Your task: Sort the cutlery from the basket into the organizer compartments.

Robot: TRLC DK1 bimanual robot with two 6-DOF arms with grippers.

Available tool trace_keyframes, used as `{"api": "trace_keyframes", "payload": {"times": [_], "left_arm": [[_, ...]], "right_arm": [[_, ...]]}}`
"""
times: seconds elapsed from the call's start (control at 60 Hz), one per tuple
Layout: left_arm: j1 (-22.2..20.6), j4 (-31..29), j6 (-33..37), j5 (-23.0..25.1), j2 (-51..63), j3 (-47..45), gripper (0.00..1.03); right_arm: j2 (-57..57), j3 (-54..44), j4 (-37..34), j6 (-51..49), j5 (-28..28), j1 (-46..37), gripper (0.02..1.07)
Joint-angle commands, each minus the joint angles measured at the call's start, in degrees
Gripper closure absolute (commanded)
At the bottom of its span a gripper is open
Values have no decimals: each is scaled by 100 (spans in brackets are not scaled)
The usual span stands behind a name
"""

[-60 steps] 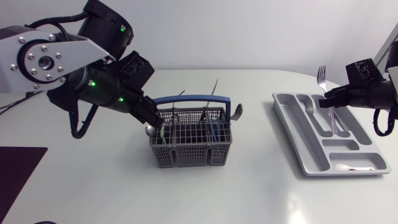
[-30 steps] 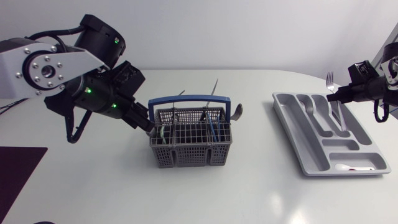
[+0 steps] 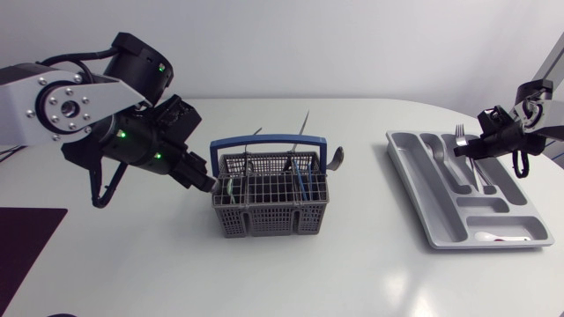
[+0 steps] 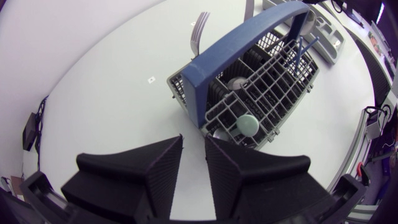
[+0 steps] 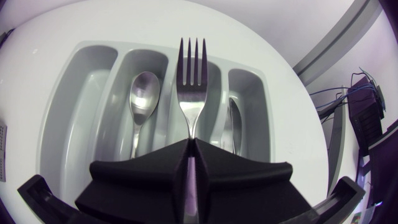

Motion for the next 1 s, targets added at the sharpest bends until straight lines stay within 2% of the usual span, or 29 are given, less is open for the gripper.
{"api": "trace_keyframes", "payload": {"times": [0.0, 0.25, 0.367, 0.517, 0.567, 0.6, 0.667, 0.767, 0.983], "left_arm": [[80, -16, 85, 77, -74, -184, 75], [195, -7, 85, 217, -109, -263, 75], [238, -7, 85, 305, -118, -281, 75], [344, -7, 76, 534, -126, -289, 75], [362, -7, 67, 587, -126, -298, 75], [379, -7, 67, 604, -118, -307, 75], [432, -7, 32, 824, -82, -316, 74], [502, -7, -73, 1325, -38, -298, 74], [528, 2, -65, 1676, 129, -316, 74]], "right_arm": [[349, 302, -110, 85, 114, -30, 101], [912, 786, -365, 164, 245, -65, 101], [1026, 856, -427, 190, 263, -74, 94], [1008, 830, -462, 199, 263, -74, 78], [973, 821, -515, 199, 263, -74, 68], [903, 786, -515, 190, 254, -74, 56], [789, 715, -515, 173, 254, -65, 46], [586, 566, -488, 173, 245, -39, 38], [-64, -14, -286, 120, 175, 119, 31]]}}
